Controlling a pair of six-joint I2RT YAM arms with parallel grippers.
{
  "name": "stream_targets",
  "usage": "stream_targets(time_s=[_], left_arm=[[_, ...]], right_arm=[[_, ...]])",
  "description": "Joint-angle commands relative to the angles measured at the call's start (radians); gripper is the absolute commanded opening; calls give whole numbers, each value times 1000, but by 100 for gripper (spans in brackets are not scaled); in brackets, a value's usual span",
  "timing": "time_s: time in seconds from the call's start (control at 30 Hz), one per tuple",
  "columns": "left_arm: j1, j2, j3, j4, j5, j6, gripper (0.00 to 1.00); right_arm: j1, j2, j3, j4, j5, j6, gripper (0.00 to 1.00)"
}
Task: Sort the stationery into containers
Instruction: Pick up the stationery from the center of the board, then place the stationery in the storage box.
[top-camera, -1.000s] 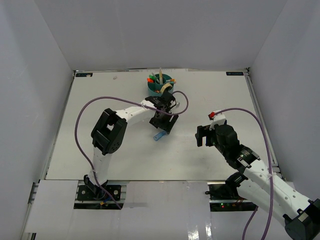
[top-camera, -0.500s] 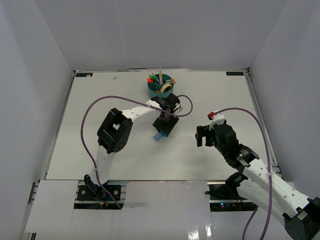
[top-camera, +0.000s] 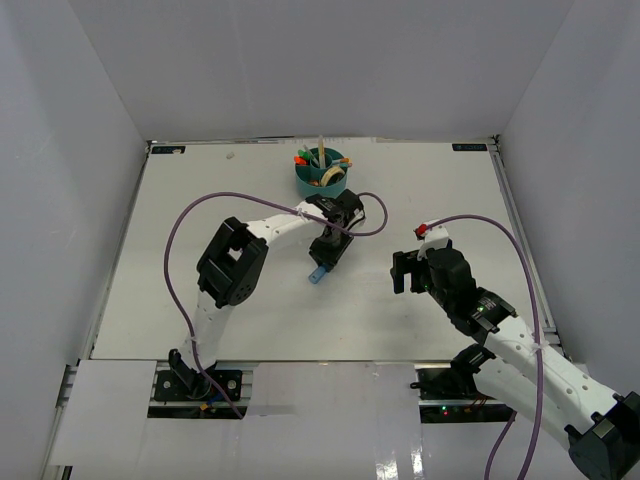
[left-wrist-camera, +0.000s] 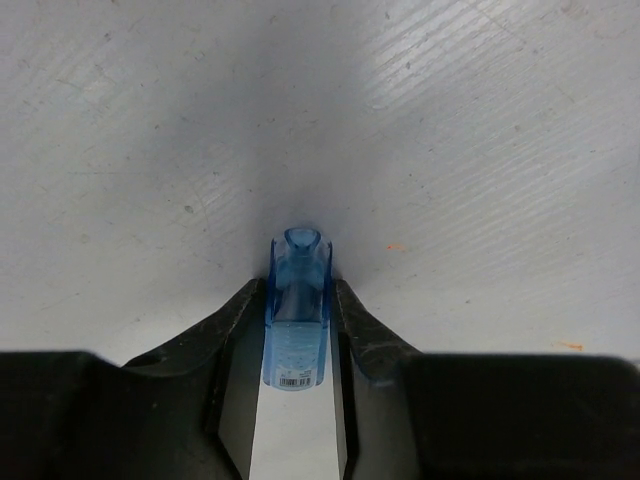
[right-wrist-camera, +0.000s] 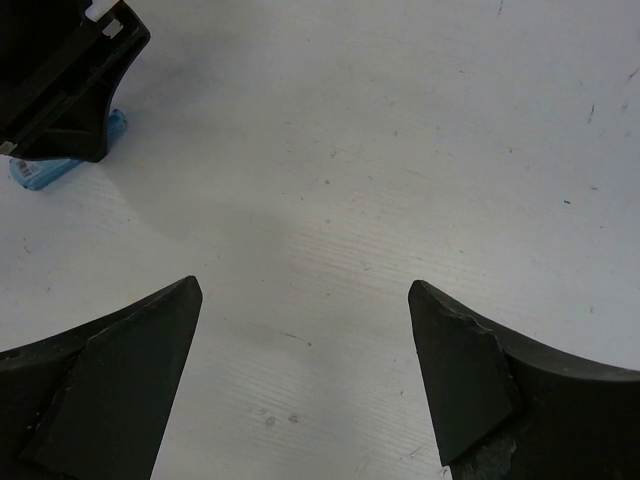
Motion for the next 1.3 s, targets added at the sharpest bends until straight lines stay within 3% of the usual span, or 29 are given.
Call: stream_targets(time_s=[0.0,0.1,0.3,0.5,0.53,0.7,0.97,1.27], left_arm=[[3,-42,22,23,-55,-15,30],[24,-106,13,92,-67,-16,25],[93,-280,-65,385,-150,28,24],[240,-434,-283,891,-92,34,24],[256,-463,-315,1046,-76,34,24],[319,-464,-429,1417,-23,39,22],[347,-356,-449,1643,40,14,23],[362,-304,-521,1767,77,14,24]], right_arm=[[-5,-6,1,23,18,-3,90],[-5,-9,2,23,21,-3,90],[-5,-9,2,30,19,-7,91],[-5,-13,5,31,21,-11,91],[-5,-14,7,31,21,-13,91],[-5,-22,1,33,23,-13,91],[-5,-23,-1,33,33,-16,91],[-5,-28,1,34,26,-25,91]])
